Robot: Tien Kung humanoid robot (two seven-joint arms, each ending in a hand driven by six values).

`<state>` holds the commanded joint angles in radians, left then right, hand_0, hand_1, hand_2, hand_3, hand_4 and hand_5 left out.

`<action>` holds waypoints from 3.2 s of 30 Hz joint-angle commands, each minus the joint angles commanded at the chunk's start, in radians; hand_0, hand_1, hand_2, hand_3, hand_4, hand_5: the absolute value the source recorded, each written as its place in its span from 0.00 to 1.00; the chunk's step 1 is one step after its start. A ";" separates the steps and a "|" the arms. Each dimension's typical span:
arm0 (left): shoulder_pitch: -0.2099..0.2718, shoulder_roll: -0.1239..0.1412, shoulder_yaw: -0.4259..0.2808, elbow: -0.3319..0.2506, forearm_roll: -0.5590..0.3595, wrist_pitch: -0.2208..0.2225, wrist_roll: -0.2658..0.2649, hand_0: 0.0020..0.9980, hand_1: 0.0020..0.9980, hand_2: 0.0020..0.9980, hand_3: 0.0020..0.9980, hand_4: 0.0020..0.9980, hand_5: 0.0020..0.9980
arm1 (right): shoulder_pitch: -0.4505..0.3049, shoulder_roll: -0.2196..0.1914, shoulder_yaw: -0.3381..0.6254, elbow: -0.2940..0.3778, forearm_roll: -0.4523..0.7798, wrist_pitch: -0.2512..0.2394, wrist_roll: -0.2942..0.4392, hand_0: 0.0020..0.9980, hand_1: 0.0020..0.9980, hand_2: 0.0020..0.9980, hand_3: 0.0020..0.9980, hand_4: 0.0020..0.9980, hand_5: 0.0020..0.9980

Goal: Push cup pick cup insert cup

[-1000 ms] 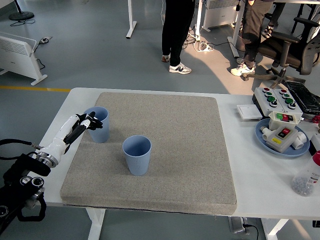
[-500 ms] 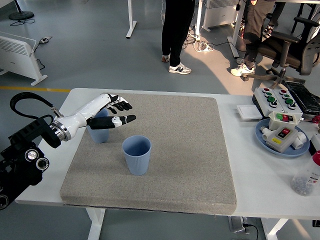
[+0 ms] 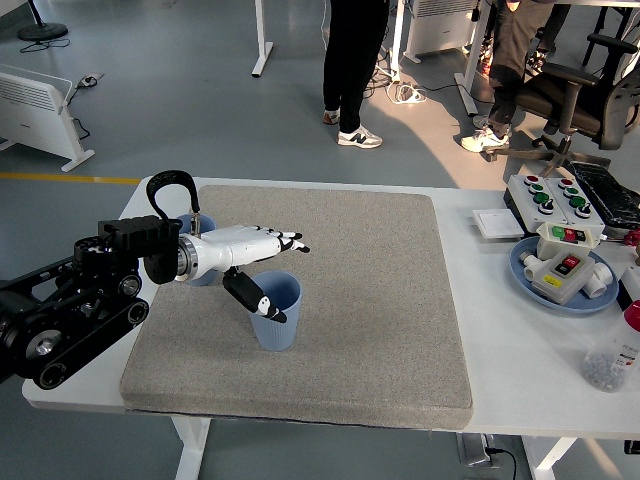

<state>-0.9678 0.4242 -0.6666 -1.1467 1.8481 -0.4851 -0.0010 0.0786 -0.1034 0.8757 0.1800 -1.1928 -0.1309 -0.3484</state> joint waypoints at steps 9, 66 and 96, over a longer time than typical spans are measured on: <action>-0.017 -0.004 0.008 0.000 0.013 -0.065 0.022 0.75 0.85 0.95 0.94 0.89 0.26 | -0.001 -0.002 0.000 0.000 -0.003 0.000 -0.001 0.53 0.55 0.62 0.62 0.18 0.74; -0.210 0.084 -0.131 0.290 0.021 -0.052 -0.009 0.52 0.47 0.46 0.43 0.50 0.00 | -0.010 -0.003 0.002 0.000 -0.022 -0.001 -0.008 0.53 0.55 0.61 0.62 0.18 0.74; -0.225 0.070 0.007 0.430 -0.007 0.029 -0.068 0.41 0.51 0.50 0.53 0.74 0.13 | 0.008 -0.007 -0.006 0.000 -0.028 0.006 -0.005 0.53 0.55 0.61 0.62 0.18 0.73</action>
<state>-1.1923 0.4944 -0.6592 -0.7165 1.8411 -0.4558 -0.0693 0.0866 -0.1102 0.8697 0.1800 -1.2209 -0.1246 -0.3531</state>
